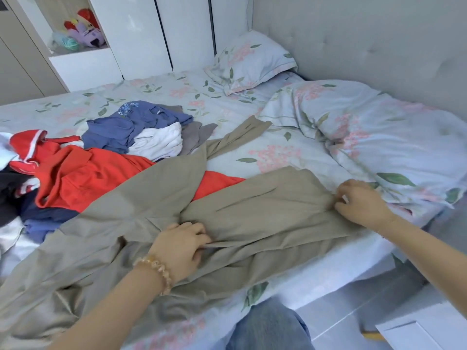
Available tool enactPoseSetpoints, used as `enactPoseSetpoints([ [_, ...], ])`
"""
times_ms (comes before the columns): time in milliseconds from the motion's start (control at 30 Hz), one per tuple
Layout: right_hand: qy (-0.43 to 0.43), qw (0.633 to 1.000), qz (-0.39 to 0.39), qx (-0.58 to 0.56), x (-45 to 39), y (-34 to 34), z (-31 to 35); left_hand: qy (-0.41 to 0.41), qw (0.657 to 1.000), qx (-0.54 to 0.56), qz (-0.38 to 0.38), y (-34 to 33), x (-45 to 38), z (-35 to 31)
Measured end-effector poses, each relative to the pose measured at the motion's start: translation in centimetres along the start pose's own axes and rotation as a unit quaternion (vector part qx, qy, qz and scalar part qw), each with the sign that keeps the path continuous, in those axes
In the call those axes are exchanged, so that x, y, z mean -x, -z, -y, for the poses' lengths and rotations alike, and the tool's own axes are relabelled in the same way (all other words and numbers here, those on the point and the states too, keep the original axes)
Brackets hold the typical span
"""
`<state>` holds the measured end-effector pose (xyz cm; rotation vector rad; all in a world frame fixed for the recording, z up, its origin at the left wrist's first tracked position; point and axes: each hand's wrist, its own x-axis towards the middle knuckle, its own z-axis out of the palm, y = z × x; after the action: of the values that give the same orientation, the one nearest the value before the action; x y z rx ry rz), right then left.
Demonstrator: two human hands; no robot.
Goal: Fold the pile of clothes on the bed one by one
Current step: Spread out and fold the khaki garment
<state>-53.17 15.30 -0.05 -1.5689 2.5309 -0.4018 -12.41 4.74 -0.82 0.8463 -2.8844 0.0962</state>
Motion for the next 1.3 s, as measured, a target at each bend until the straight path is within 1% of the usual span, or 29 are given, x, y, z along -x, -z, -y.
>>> enactPoseSetpoints([
  [33, -0.01, 0.998, 0.01, 0.059, 0.7, -0.1, 0.1, 0.011, 1.0, 0.009, 0.006, -0.2, 0.2, -0.5],
  [67, -0.007, 0.996, -0.022, 0.081, 1.1, 0.0, 0.4, 0.023, 0.999, 0.025, -0.013, 0.0, 0.1, -1.0],
  [100, 0.019, 0.994, -0.073, 0.079, 1.5, 0.1, 1.2, 0.038, 0.997, 0.044, -0.044, 0.4, -0.1, -1.4],
  [167, 0.134, 0.976, -0.166, 0.045, 2.5, 0.2, 4.3, 0.071, 0.988, 0.09, -0.108, 1.6, -1.4, -2.3],
  [200, 0.194, 0.968, -0.154, 0.032, 2.7, 0.1, 6.2, 0.091, 0.981, 0.111, -0.128, 1.9, -2.3, -2.7],
  [233, 0.234, 0.965, -0.115, 0.018, 2.7, -0.3, 8.1, 0.118, 0.977, 0.126, -0.124, 2.0, -3.3, -3.2],
  [267, 0.255, 0.965, -0.062, 0.001, 2.2, -1.1, 9.9, 0.151, 0.976, 0.129, -0.089, 1.7, -4.2, -3.6],
  [333, 0.278, 0.96, 0.018, 0.007, 0.9, -3.5, 12.5, 0.203, 0.975, 0.082, 0.041, -0.3, -5.0, -4.2],
  [367, 0.279, 0.958, 0.052, 0.03, 0.2, -5.0, 13.0, 0.214, 0.97, 0.058, 0.1, -1.7, -5.0, -4.3],
  [400, 0.27, 0.957, 0.084, 0.059, -0.4, -6.4, 13.0, 0.218, 0.966, 0.044, 0.13, -3.1, -4.7, -4.3],
  [467, 0.225, 0.963, 0.122, 0.085, -1.7, -8.1, 11.5, 0.215, 0.968, 0.03, 0.124, -5.1, -3.9, -4.0],
  [567, 0.156, 0.977, 0.097, 0.104, -2.9, -8.0, 8.4, 0.208, 0.97, 0.041, 0.12, -5.5, -3.7, -3.5],
  [667, 0.118, 0.979, 0.111, 0.127, -3.9, -7.3, 7.5, 0.197, 0.968, 0.056, 0.146, -4.8, -4.0, -3.3],
  [700, 0.103, 0.978, 0.116, 0.137, -4.1, -7.2, 7.9, 0.187, 0.967, 0.073, 0.158, -4.4, -3.9, -3.2],
  [767, 0.085, 0.976, 0.103, 0.172, -4.2, -6.5, 9.6, 0.15, 0.961, 0.157, 0.169, -2.7, -3.3, -2.5],
  [833, 0.115, 0.975, 0.044, 0.183, -3.7, -5.6, 12.7, 0.111, 0.951, 0.263, 0.119, -0.3, -1.6, -1.5],
  [867, 0.139, 0.98, 0.009, 0.142, -3.4, -5.2, 14.8, 0.097, 0.95, 0.288, 0.07, 1.0, -0.5, -0.5],
  [900, 0.157, 0.985, -0.013, 0.066, -3.1, -5.0, 17.2, 0.095, 0.949, 0.299, 0.019, 2.1, 0.7, 0.8],
  [933, 0.153, 0.988, -0.02, -0.03, -3.0, -4.8, 19.6, 0.111, 0.947, 0.302, -0.022, 3.1, 1.8, 2.3],
  [967, 0.126, 0.983, -0.011, -0.132, -3.2, -5.0, 22.3, 0.141, 0.943, 0.297, -0.056, 4.0, 3.0, 4.1],
  [1000, 0.075, 0.968, 0.018, -0.238, -3.6, -5.3, 25.0, 0.178, 0.938, 0.286, -0.084, 4.8, 4.3, 6.1],
  [1033, 0.012, 0.938, 0.065, -0.341, -4.0, -5.5, 27.4, 0.221, 0.93, 0.273, -0.106, 5.3, 5.6, 8.1],
  [1067, -0.056, 0.89, 0.126, -0.434, -4.4, -5.9, 29.5, 0.272, 0.918, 0.262, -0.124, 5.7, 6.9, 10.1],
  [1100, -0.116, 0.834, 0.186, -0.506, -4.7, -6.3, 31.3, 0.322, 0.902, 0.252, -0.142, 6.0, 8.3, 11.8],
  [1133, -0.162, 0.785, 0.223, -0.554, -5.1, -6.8, 32.7, 0.367, 0.886, 0.238, -0.155, 5.9, 9.8, 13.5],
  [1167, -0.197, 0.757, 0.23, -0.579, -5.4, -7.3, 33.7, 0.409, 0.873, 0.219, -0.153, 5.6, 11.3, 15.1],
  [1200, -0.221, 0.74, 0.215, -0.598, -6.1, -8.0, 34.5, 0.449, 0.862, 0.199, -0.129, 5.2, 12.9, 16.5],
  [1233, -0.231, 0.735, 0.179, -0.612, -6.5, -8.6, 35.1, 0.478, 0.854, 0.183, -0.09, 4.7, 14.5, 17.6],
  [1300, -0.216, 0.752, 0.092, -0.616, -7.1, -9.1, 36.4, 0.508, 0.834, 0.213, -0.02, 3.6, 17.1, 19.4],
])
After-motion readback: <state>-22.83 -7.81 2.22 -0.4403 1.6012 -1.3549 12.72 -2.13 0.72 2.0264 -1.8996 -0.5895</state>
